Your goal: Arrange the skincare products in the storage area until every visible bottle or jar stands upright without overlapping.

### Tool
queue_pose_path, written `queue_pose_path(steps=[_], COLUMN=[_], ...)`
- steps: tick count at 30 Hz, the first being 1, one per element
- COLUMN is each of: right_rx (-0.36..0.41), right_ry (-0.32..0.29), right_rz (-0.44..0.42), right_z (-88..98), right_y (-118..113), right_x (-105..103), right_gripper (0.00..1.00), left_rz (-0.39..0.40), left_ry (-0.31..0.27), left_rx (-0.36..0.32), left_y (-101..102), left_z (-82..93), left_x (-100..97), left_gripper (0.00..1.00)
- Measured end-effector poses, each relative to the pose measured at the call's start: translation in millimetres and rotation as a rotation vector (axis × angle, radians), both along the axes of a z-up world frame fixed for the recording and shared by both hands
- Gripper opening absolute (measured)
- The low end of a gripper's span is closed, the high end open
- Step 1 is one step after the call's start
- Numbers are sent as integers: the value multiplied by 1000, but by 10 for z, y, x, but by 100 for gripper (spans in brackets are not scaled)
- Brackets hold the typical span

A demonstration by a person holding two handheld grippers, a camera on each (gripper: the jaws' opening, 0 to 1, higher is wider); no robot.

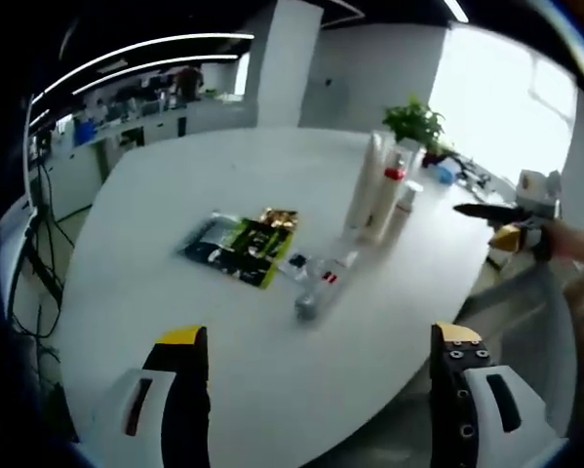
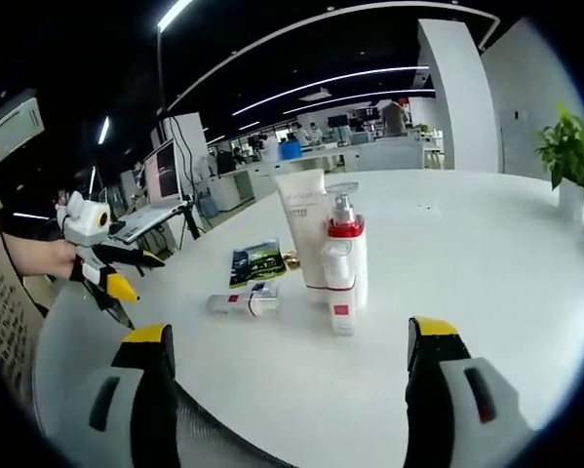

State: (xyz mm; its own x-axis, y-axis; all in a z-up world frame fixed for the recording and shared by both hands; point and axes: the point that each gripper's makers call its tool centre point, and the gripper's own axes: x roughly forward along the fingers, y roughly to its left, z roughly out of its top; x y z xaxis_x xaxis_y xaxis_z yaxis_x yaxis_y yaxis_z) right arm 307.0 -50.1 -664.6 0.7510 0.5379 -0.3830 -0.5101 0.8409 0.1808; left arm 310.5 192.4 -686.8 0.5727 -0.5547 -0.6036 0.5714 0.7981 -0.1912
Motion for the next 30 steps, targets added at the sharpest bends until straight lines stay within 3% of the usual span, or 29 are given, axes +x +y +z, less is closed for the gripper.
queue_pose_path(steps=[15,23,30], right_rx=[-25,-24,-25], right_ry=[-17,-19,-21], right_rz=[21,12,4], right_z=[3,7,8], right_y=[37,15,-2], right_x=[-14,-8,-1], right_gripper=[100,99,99], left_rz=[-213,-373,-484], left_ry=[35,105,114], left_rx=[127,300,392], left_y=[-372,-456,-583], left_z=[-137,-451,-568], left_x=[227,352,434], left_gripper=[87,77,69])
